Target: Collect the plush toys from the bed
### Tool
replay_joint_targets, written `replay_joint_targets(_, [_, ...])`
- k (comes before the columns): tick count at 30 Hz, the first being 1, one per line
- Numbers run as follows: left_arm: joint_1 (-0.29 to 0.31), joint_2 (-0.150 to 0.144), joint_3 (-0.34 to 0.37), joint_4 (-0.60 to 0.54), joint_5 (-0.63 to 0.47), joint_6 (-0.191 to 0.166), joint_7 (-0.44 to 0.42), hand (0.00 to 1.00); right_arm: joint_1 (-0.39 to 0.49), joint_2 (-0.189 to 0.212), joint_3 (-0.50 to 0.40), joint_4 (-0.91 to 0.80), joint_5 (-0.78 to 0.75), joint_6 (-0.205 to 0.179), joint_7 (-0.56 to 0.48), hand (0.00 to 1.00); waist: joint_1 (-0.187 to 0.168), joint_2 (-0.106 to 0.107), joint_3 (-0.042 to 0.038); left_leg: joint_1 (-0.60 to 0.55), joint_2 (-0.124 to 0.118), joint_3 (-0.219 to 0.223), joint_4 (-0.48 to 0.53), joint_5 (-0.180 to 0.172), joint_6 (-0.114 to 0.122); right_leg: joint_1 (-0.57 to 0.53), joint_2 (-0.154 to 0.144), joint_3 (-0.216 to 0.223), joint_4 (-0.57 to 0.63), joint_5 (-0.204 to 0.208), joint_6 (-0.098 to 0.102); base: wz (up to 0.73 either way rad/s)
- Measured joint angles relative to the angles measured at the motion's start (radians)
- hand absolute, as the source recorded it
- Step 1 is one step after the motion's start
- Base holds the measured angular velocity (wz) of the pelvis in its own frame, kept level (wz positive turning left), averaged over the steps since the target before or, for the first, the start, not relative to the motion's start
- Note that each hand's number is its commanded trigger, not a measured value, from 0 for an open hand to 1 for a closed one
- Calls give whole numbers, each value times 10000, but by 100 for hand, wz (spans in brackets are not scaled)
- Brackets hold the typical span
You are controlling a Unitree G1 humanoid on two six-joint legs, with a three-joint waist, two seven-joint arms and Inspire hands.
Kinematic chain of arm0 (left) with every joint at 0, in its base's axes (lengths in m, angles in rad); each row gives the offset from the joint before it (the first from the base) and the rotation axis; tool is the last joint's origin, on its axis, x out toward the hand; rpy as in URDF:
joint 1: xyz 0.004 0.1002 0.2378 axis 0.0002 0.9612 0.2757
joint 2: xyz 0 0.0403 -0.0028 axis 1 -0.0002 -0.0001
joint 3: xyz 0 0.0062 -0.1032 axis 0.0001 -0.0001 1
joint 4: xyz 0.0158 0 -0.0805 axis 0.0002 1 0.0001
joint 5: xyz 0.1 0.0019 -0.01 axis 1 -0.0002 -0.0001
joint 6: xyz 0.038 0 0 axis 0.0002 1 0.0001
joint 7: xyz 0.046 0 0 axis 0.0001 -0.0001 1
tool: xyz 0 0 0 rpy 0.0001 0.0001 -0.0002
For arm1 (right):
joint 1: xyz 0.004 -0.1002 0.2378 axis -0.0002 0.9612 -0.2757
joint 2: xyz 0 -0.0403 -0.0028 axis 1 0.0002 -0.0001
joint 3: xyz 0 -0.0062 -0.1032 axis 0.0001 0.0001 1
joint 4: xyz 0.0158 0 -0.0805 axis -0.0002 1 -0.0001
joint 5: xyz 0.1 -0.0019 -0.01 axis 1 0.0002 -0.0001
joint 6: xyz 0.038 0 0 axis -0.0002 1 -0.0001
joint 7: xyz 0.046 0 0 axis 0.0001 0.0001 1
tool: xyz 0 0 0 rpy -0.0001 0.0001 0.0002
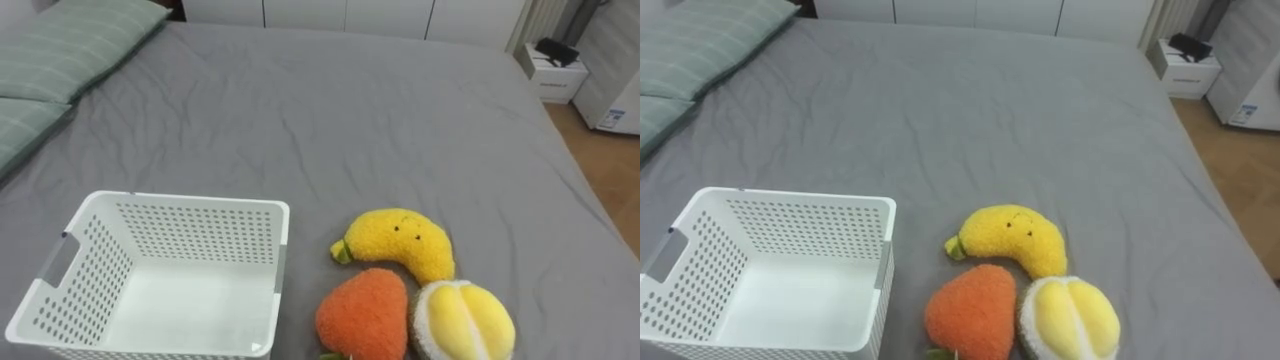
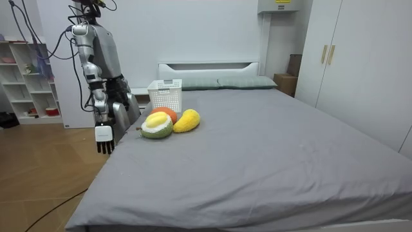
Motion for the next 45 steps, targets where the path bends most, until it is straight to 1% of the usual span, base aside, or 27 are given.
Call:
replay_joint_targets(4, [66,2,9,10,-31,3,-75,0,184,-8,-500,244,558,0,-76,0,-67,3,-2,-9,3,5,-1,-1,0,14,3,0,9,0,0,0])
replay_joint_targets(5, [87,14,11,9,-224,3,-128,0,233,-9,-759,239,883,0,-154,0,-82,11,-6,-27,3,5,-2,-1,-1,14,2,-5,3,-1,1,0])
replay_joint_targets(9, [193,59,429,2,-847,0,-396,0,489,-126,-2066,265,2144,3,-482,0,-520,-22,-10,-23,7,14,5,0,0,25,-2,-12,6,-2,1,-1])
replay_joint_targets(10, [188,121,576,3,-1012,-16,-488,0,522,-250,-2488,262,2511,2,-554,0,-645,-77,-29,-17,10,27,4,1,0,22,-2,-8,35,-2,0,-3])
replay_joint_targets(11, [188,167,654,2,-1076,-22,-513,0,520,-323,-2768,257,2643,-5,-585,0,-737,-85,-30,-12,12,32,3,1,0,22,-2,-5,45,-3,-1,-5])
replay_joint_targets(12, [159,265,882,1,-1187,-43,-520,0,501,-494,-3308,247,2957,-61,-709,0,-870,-106,-18,7,19,67,2,1,0,8,1,22,59,-14,-6,-7])
replay_joint_targets(13, [120,311,1002,1,-1185,-66,-520,0,497,-597,-3530,225,3075,-78,-762,0,-876,-135,-21,23,26,112,-4,1,-1,-5,6,61,73,-17,-8,-17])
replay_joint_targets(14, [75,447,1119,2,-1186,-174,-521,0,438,-862,-3804,163,3253,-97,-886,0,-869,-185,-30,53,37,218,-24,0,-2,-70,19,180,154,-29,-13,-26])
replay_joint_targets(15, [56,574,1315,8,-1189,-292,-523,0,334,-1119,-4156,26,3309,-121,-1105,0,-867,-192,-11,56,39,318,-39,1,-1,-155,28,305,224,-41,-12,-34])
replay_joint_targets(16, [51,681,1543,8,-1198,-377,-523,0,210,-1352,-4471,-222,3300,-209,-1378,0,-858,-266,-29,52,52,431,-63,1,0,-219,48,420,233,-35,-6,-30])
replay_joint_targets(18, [69,822,1542,-35,-1306,-382,-517,0,82,-1631,-4568,-864,3390,-353,-1913,0,-874,-325,-17,8,46,481,-93,0,7,-316,58,498,209,12,20,-17])
replay_joint_targets(21, [183,900,1404,-167,-1873,-397,-480,0,15,-1714,-4577,-2681,3491,-476,-2730,0,-884,-509,-5,-23,47,510,-95,4,13,-410,65,538,230,51,21,-5])
replay_joint_targets(24, [150,905,1206,-223,-1955,-512,-423,0,-340,-1710,-4565,-4438,3472,-657,-3070,0,-969,-647,3,-188,52,510,-33,4,13,-557,71,529,209,75,24,0])
replay_joint_targets(25, [189,905,1077,-310,-1953,-533,-402,0,-355,-1671,-4550,-5393,3283,-661,-3169,0,-955,-672,-21,-280,57,507,-21,19,17,-652,73,528,243,77,23,0])
replay_joint_targets(26, [179,905,1059,-318,-1954,-539,-400,0,-366,-1656,-4550,-5879,3211,-671,-3222,0,-945,-608,-63,-315,61,509,-19,24,18,-687,77,530,280,79,19,0])
replay_joint_targets(27, [156,905,1057,-330,-1957,-590,-400,0,-406,-1649,-4516,-6869,3130,-688,-3336,0,-863,-691,-3,-323,69,539,-36,34,13,-742,83,526,356,80,18,0])
replay_joint_targets(28, [160,905,1057,-328,-1957,-673,-396,0,-411,-1649,-4451,-7839,3087,-714,-3429,0,-856,-657,34,-327,80,538,-50,35,9,-742,94,505,337,83,14,0])
replay_joint_targets(29, [244,901,1058,-329,-1952,-691,-395,0,-403,-1647,-4452,-8292,3072,-739,-3442,0,-856,-649,38,-328,85,547,-55,35,7,-741,98,493,333,85,12,5])
replay_joint_targets(31, [369,877,958,-474,-1953,-807,-344,0,-436,-1612,-4294,-9692,2797,-1072,-3561,0,-824,-587,59,-327,92,505,-83,35,2,-719,109,458,319,85,10,7])
replay_joint_targets(33, [473,820,949,-605,-1955,-899,-232,0,-457,-1568,-4043,-10391,2778,-1286,-3593,0,-766,-576,49,-327,98,483,-88,37,0,-718,112,453,322,87,9,2])
replay_joint_targets(34, [561,770,937,-667,-1957,-927,-215,0,-457,-1554,-3797,-10678,2779,-1391,-3568,0,-760,-490,39,-327,99,478,-87,36,1,-711,109,443,323,92,8,0])
replay_joint_targets(36, [623,675,939,-665,-1953,-928,-214,0,-466,-1529,-3562,-10797,2774,-1408,-3466,0,-720,-403,-65,-298,102,468,-88,36,1,-677,104,388,326,110,16,0])
replay_joint_targets(37, [656,615,939,-666,-1948,-947,-214,0,-463,-1513,-3407,-10796,2598,-1403,-3383,0,-600,-326,-97,-280,101,477,-80,36,2,-669,104,393,337,112,16,0])
replay_joint_targets(38, [660,590,932,-666,-1953,-970,-214,0,-463,-1500,-3328,-10799,2402,-1403,-3348,0,-568,-327,-114,-280,101,478,-63,36,2,-658,104,395,339,115,12,-3])
replay_joint_targets(41, [817,571,721,-665,-1967,-1060,-221,0,-463,-1496,-2830,-10808,1625,-1389,-2933,0,-524,-129,-122,-286,115,481,-50,34,1,-541,101,378,348,132,-7,0])
replay_joint_targets(42, [873,571,719,-668,-1968,-1065,-221,0,-464,-1497,-2615,-10808,1470,-1379,-2793,0,-504,-114,-131,-270,123,483,-54,33,1,-527,101,364,349,133,-8,0])
replay_joint_targets(45, [912,562,572,-678,-1953,-1074,-221,0,-463,-1493,-2126,-10780,1241,-1378,-2422,0,-374,-49,-108,-163,127,490,-33,39,-11,-511,104,354,340,136,-14,0])
